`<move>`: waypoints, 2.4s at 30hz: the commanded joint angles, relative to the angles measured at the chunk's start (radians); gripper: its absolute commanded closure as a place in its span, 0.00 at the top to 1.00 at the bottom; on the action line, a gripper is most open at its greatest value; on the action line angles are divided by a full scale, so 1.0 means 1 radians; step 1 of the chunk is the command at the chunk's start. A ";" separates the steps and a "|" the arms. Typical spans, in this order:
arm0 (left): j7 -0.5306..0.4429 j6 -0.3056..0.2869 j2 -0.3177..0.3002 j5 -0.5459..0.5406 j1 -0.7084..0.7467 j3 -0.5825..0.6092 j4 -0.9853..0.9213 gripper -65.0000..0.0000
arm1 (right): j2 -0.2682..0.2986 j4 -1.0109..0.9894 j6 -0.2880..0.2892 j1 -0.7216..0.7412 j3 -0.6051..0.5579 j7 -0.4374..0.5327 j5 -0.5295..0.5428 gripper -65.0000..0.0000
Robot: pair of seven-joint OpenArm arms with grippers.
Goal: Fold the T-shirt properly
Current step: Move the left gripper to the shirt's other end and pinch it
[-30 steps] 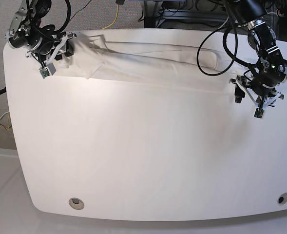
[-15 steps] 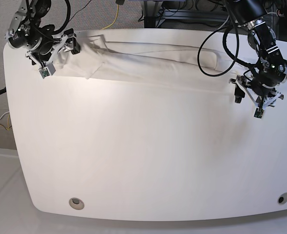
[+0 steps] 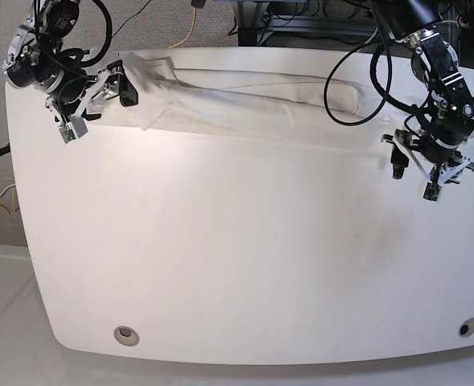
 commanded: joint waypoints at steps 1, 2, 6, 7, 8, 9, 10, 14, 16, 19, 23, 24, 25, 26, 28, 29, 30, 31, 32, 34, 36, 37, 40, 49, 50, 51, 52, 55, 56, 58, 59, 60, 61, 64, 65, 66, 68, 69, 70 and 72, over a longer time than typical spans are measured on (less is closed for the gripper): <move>0.017 -0.003 0.007 -0.014 -0.012 0.000 0.025 0.60 | 0.018 0.019 -0.017 0.002 0.003 0.008 0.029 0.80; 0.036 -0.004 0.010 -0.016 -0.012 0.000 0.025 0.60 | 0.019 0.019 -0.023 0.002 0.002 0.008 0.029 0.78; 0.085 -0.010 0.027 -0.017 -0.011 0.002 0.053 0.60 | 0.016 0.019 -0.031 0.002 0.000 0.008 0.022 0.66; 0.091 -0.017 0.037 -0.017 -0.009 0.002 0.062 0.60 | 0.015 0.019 -0.031 0.002 0.000 0.008 0.022 0.61; 0.096 -0.023 0.049 -0.016 0.003 0.002 0.073 0.60 | 0.015 0.019 -0.031 0.002 0.000 0.008 0.022 0.56; 0.099 -0.023 0.058 -0.016 0.012 0.002 0.079 0.60 | 0.015 0.019 -0.031 0.000 0.000 0.008 0.022 0.52; 0.100 -0.023 0.069 -0.014 0.022 0.004 0.087 0.60 | 0.015 0.019 -0.031 0.000 0.000 0.008 0.022 0.47; 0.100 -0.023 0.096 -0.014 0.045 0.004 0.094 0.50 | 0.013 0.019 -0.031 -0.001 0.000 0.008 0.019 0.28; 0.102 -0.023 0.103 -0.013 0.060 0.004 0.094 0.39 | 0.013 0.017 -0.032 -0.001 0.000 0.008 0.019 0.19; 0.102 -0.023 0.118 -0.014 0.086 0.004 0.094 0.18 | 0.013 0.017 -0.032 0.000 -0.002 0.008 0.019 0.09; 0.102 -0.023 0.135 -0.014 0.120 0.002 0.094 0.00 | 0.013 0.017 -0.032 0.000 -0.002 0.008 0.019 0.09; 0.102 -0.023 0.136 -0.014 0.126 0.002 0.094 0.00 | 0.013 0.017 -0.032 0.000 -0.002 0.008 0.018 0.09; 0.102 -0.023 0.136 -0.014 0.135 0.002 0.094 0.02 | 0.013 0.017 -0.032 0.000 -0.002 0.008 0.018 0.09; 0.100 -0.023 0.136 -0.014 0.143 0.002 0.094 0.02 | 0.013 0.016 -0.032 -0.001 -0.002 0.008 0.016 0.09; 0.100 -0.023 0.136 -0.014 0.154 0.002 0.094 0.02 | 0.011 0.016 -0.032 -0.001 -0.002 0.008 0.004 0.09; 0.099 -0.023 0.136 -0.014 0.158 0.002 0.093 0.02 | 0.011 0.016 -0.031 -0.003 -0.002 0.008 -0.004 0.09; 0.099 -0.023 0.138 -0.014 0.163 0.002 0.093 0.02 | 0.010 0.016 -0.029 -0.003 -0.003 0.008 -0.011 0.09; 0.097 -0.023 0.141 -0.014 0.169 0.002 0.091 0.02 | 0.005 0.014 -0.028 -0.003 -0.003 0.008 -0.018 0.09; 0.096 -0.023 0.145 -0.014 0.170 0.002 0.091 0.02 | -0.001 0.014 -0.026 -0.003 -0.003 0.008 -0.024 0.09; 0.094 -0.023 0.153 -0.013 0.174 0.000 0.090 0.02 | -0.010 0.014 -0.023 -0.003 -0.003 0.008 -0.041 0.09; 0.094 -0.023 0.156 -0.013 0.174 0.000 0.088 0.02 | -0.016 0.014 -0.023 -0.003 -0.003 0.008 -0.060 0.09; 0.094 -0.023 0.156 -0.013 0.174 0.000 0.088 0.02 | -0.016 0.014 -0.023 -0.003 -0.003 0.008 -0.071 0.09; 0.094 -0.023 0.158 -0.011 0.174 0.000 0.085 0.02 | -0.024 0.014 -0.022 -0.003 -0.031 0.011 -0.111 0.09; 0.093 -0.023 0.170 -0.010 0.174 0.000 0.076 0.02 | -0.055 0.001 -0.020 -0.009 -0.164 0.105 -0.283 0.09; 0.093 -0.023 0.172 -0.010 0.174 0.000 0.076 0.02 | -0.059 -0.006 -0.020 -0.012 -0.169 0.111 -0.295 0.09; 0.093 -0.023 0.172 -0.010 0.174 0.000 0.076 0.02 | -0.061 -0.015 -0.020 -0.015 -0.176 0.120 -0.306 0.09; 0.091 -0.023 0.172 -0.010 0.174 0.000 0.074 0.02 | -0.065 -0.026 -0.020 -0.017 -0.176 0.128 -0.315 0.09; 0.076 -0.023 0.172 -0.010 0.174 0.000 0.068 0.02 | -0.065 -0.065 -0.020 -0.018 -0.178 0.146 -0.317 0.09; 0.068 -0.023 0.172 -0.010 0.174 0.000 0.062 0.02 | -0.065 -0.078 -0.020 -0.018 -0.178 0.151 -0.317 0.09; 0.050 -0.023 0.172 -0.010 0.174 -0.001 0.047 0.02 | -0.065 -0.098 -0.011 -0.018 -0.178 0.163 -0.317 0.09; 0.039 -0.023 0.172 -0.010 0.175 -0.001 0.031 0.02 | -0.065 -0.110 -0.002 -0.018 -0.178 0.172 -0.318 0.09; 0.031 -0.023 0.172 -0.010 0.177 -0.001 0.019 0.02 | -0.065 -0.119 0.005 -0.018 -0.178 0.180 -0.320 0.09; 0.016 -0.023 0.170 -0.010 0.181 -0.001 -0.002 0.02 | -0.064 -0.131 0.012 -0.018 -0.178 0.194 -0.320 0.08; -0.027 -0.023 0.168 -0.010 0.181 0.000 -0.074 0.02 | -0.061 -0.167 0.015 -0.020 -0.178 0.224 -0.320 0.08; -0.041 -0.023 0.168 -0.010 0.180 0.000 -0.096 0.02 | -0.061 -0.177 0.015 -0.020 -0.178 0.229 -0.320 0.08; -0.067 -0.023 0.168 -0.008 0.180 0.000 -0.128 0.02 | -0.059 -0.194 0.017 -0.020 -0.178 0.237 -0.320 0.08; -0.113 -0.023 0.167 -0.008 0.180 0.000 -0.179 0.02 | -0.058 -0.220 0.018 -0.018 -0.178 0.247 -0.320 0.08; -0.139 -0.023 0.167 -0.008 0.180 0.000 -0.205 0.02 | -0.058 -0.231 0.018 -0.017 -0.180 0.255 -0.320 0.08; -0.157 -0.023 0.167 -0.008 0.180 0.002 -0.226 0.02 | -0.058 -0.239 0.018 -0.017 -0.180 0.261 -0.320 0.08; -0.194 -0.023 0.164 -0.008 0.177 0.002 -0.274 0.02 | -0.058 -0.251 0.018 -0.007 -0.180 0.272 -0.320 0.08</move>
